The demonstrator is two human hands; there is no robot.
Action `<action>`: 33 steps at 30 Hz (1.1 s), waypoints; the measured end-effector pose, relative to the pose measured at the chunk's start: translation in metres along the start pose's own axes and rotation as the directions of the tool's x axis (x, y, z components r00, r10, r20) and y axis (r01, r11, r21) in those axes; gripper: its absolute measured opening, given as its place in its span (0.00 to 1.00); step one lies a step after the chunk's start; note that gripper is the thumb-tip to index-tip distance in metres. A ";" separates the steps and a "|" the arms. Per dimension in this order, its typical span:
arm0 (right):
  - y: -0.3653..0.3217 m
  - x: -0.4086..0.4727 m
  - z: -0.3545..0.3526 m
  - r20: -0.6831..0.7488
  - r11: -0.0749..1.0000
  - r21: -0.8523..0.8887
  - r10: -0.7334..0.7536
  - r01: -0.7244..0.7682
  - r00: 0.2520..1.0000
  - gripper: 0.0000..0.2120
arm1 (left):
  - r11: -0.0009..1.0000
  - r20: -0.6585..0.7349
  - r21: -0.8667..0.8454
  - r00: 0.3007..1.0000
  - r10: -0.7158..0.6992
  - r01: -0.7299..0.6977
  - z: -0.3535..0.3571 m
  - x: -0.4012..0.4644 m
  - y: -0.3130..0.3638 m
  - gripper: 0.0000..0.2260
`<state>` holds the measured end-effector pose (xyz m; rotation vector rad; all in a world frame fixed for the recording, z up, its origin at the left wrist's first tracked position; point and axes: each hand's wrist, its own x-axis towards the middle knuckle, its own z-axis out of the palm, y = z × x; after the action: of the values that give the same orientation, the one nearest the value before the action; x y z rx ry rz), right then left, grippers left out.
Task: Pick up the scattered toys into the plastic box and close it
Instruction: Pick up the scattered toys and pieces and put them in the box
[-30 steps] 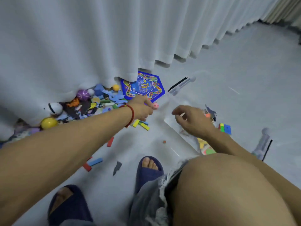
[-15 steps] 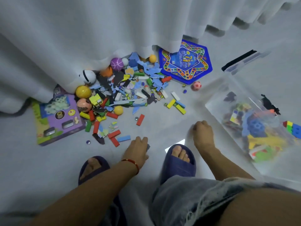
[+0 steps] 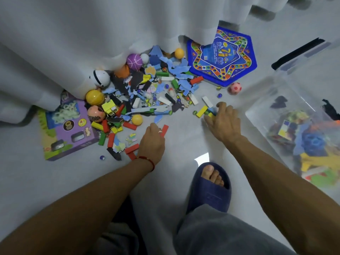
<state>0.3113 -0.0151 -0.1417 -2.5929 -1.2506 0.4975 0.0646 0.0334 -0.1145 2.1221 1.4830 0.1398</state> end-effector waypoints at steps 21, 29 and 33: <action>-0.026 -0.033 0.028 0.082 0.901 0.129 -0.427 0.415 0.901 0.14 | 0.912 0.137 0.385 0.986 0.097 -0.143 0.025 0.026 -0.015 0.37; -0.052 -0.045 0.056 0.147 0.857 -0.211 -0.447 0.470 0.882 0.10 | 0.998 0.096 0.017 0.993 -0.070 0.069 0.016 0.018 -0.002 0.07; -0.037 -0.054 0.041 0.210 0.928 -0.046 -0.353 0.370 0.912 0.09 | 0.886 0.273 -0.334 0.933 -0.236 0.322 0.004 0.008 0.031 0.08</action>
<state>0.2375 -0.0325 -0.1560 -2.3344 -1.8082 0.6496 0.0952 0.0318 -0.1045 1.5478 1.4740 0.0652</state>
